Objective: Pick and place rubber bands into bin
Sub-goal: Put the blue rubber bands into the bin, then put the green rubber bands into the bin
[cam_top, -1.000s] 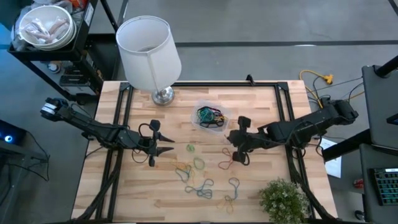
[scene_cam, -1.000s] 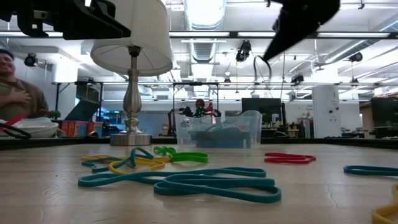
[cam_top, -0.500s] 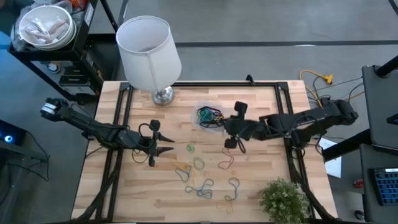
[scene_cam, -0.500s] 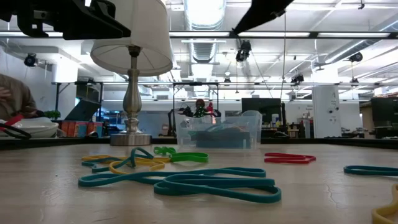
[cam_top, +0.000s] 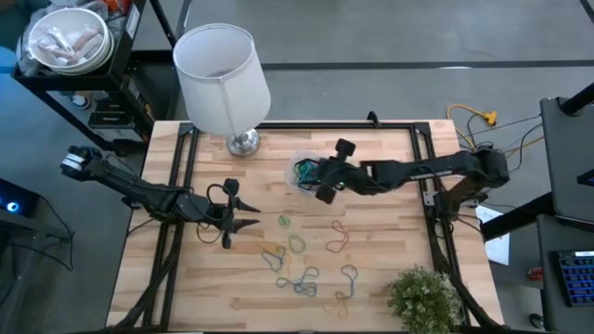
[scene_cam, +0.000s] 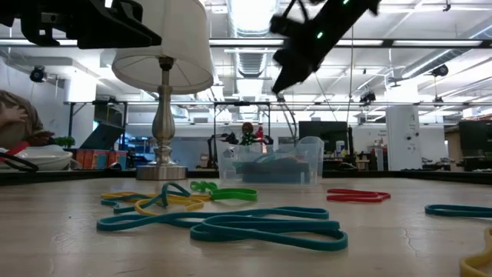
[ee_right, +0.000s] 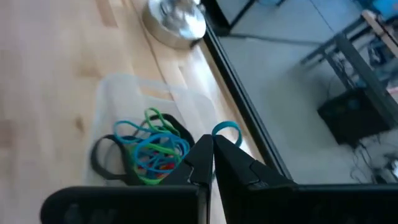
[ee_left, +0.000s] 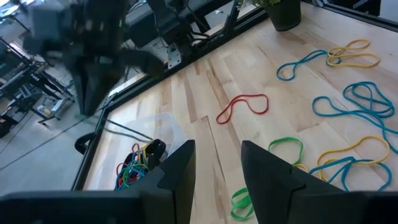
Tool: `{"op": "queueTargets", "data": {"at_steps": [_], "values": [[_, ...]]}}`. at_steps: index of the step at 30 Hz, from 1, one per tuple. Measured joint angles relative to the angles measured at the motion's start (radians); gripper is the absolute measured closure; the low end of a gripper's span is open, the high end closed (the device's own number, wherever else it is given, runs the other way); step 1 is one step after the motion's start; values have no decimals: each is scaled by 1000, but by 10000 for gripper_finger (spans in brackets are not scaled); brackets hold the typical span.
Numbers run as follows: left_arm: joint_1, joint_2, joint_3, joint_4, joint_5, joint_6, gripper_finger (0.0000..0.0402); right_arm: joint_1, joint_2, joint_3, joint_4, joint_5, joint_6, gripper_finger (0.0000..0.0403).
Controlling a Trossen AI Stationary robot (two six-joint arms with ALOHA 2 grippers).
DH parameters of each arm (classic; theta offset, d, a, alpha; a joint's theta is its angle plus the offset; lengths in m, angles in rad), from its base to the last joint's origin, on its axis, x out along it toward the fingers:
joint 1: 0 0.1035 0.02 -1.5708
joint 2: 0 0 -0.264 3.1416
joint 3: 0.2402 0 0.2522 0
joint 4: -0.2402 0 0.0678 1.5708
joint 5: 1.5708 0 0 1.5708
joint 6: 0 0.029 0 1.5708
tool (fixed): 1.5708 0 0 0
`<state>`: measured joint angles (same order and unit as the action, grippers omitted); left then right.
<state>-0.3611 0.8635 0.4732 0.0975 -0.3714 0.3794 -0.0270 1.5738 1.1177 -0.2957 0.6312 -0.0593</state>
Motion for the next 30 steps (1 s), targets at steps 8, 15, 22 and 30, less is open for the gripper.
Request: {"op": "queueTargets", "data": {"at_steps": [8, 15, 22, 30], "values": [[0, 0, -3, -2, 0, -1, 288, -74, 174, 125, -161, -106, 124, 394], [0, 0, -6, -2, 0, -3, 288, -112, 277, 266, -403, -187, 221, 364], [1, 0, -18, -2, 0, -8, 288, -99, 282, 299, -414, -197, 200, 303], [1, 1, -79, -13, 85, -33, 288, 35, 211, 304, -431, -196, 165, 275]]}}
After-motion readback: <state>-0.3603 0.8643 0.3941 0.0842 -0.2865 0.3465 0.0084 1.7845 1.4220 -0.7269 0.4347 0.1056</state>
